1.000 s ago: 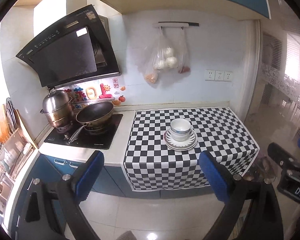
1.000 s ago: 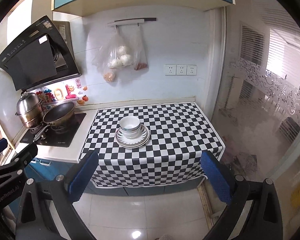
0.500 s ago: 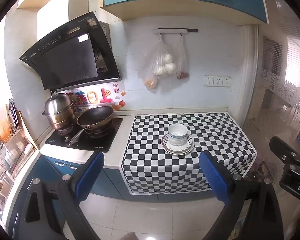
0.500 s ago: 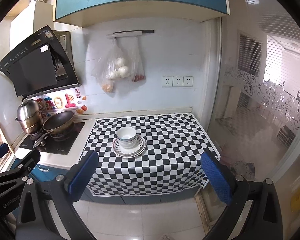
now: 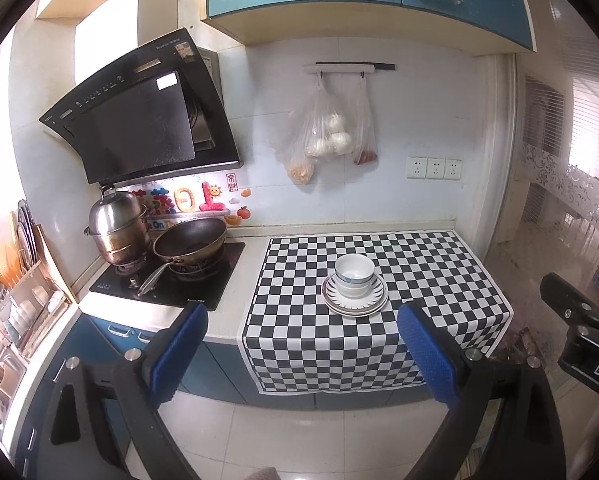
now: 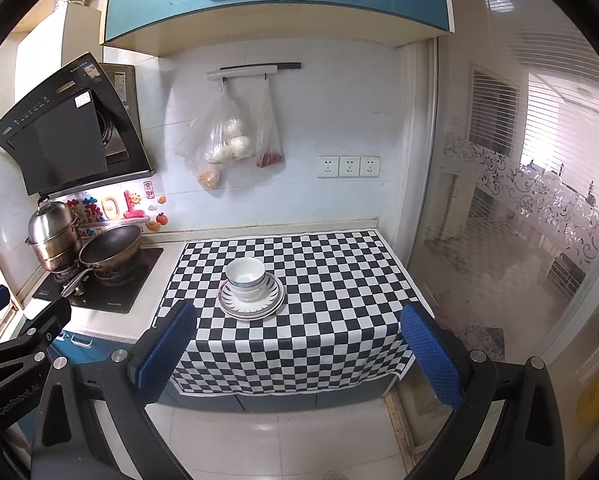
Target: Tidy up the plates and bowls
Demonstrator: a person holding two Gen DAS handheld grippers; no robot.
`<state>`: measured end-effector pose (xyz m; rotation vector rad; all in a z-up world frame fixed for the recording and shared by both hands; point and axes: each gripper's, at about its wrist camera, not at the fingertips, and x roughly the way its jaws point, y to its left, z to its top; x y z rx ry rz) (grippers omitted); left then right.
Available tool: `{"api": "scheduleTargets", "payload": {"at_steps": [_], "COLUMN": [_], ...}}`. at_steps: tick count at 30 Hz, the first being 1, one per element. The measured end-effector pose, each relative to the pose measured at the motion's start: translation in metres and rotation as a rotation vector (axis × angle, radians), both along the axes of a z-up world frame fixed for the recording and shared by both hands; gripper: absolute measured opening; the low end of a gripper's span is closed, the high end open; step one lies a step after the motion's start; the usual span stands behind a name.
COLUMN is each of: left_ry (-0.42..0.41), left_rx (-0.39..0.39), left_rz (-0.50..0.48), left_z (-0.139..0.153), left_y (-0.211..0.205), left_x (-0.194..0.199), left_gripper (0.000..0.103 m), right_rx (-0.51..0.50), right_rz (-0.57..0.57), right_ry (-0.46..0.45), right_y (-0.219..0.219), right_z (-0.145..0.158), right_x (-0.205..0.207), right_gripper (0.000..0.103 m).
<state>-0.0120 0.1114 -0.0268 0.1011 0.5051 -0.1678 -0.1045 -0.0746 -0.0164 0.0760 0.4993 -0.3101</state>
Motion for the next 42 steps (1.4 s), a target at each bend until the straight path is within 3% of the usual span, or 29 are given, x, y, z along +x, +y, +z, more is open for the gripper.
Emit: {"api": "scheduleTargets", "payload": {"at_steps": [42], "left_ry": [0.002], "left_rx": [0.026], "left_rz": [0.0], "left_z": [-0.003], "left_y": [-0.002], "left_x": [0.029], "left_gripper": [0.097], "right_rx": [-0.005], "right_rz": [-0.01], "right_ry": [0.023], "right_y": [-0.004], "right_z": [-0.013], "right_x": [0.03], "right_gripper": [0.103]}}
